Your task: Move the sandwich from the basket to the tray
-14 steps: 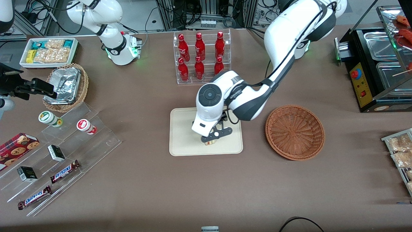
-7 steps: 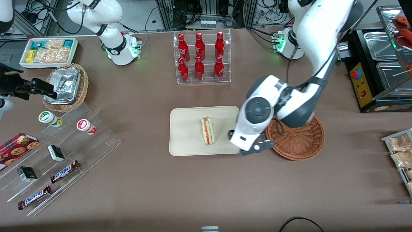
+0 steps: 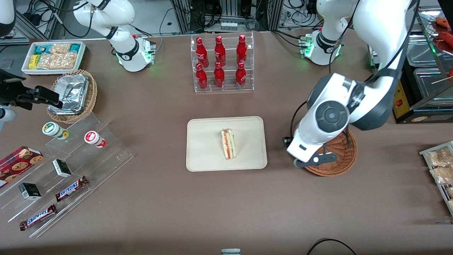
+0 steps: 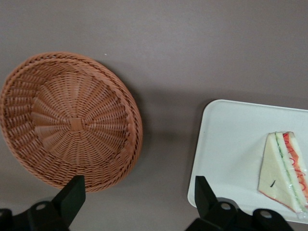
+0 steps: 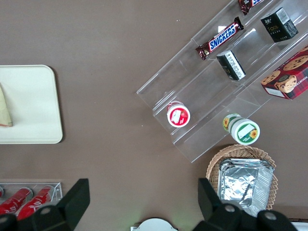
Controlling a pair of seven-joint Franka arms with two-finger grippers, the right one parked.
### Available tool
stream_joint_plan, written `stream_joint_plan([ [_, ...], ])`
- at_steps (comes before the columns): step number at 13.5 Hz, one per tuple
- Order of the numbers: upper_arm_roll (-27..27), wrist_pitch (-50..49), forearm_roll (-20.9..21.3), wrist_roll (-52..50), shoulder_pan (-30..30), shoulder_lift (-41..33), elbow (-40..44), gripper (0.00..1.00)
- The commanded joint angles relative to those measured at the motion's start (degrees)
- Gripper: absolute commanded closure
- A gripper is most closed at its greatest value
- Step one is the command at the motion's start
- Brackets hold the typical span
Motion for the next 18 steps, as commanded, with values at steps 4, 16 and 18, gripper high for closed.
stream_joint_plan([
  [4, 0.6, -3.9, -2.7, 18.0, 4.8, -12.6, -9.0, 0.00],
  [16, 19.6, -15.3, -8.6, 40.1, 3.3, -26.8, -8.5, 0.00],
  [18, 19.8, -15.4, -8.7, 40.0, 3.3, -27.4, -8.3, 0.00],
])
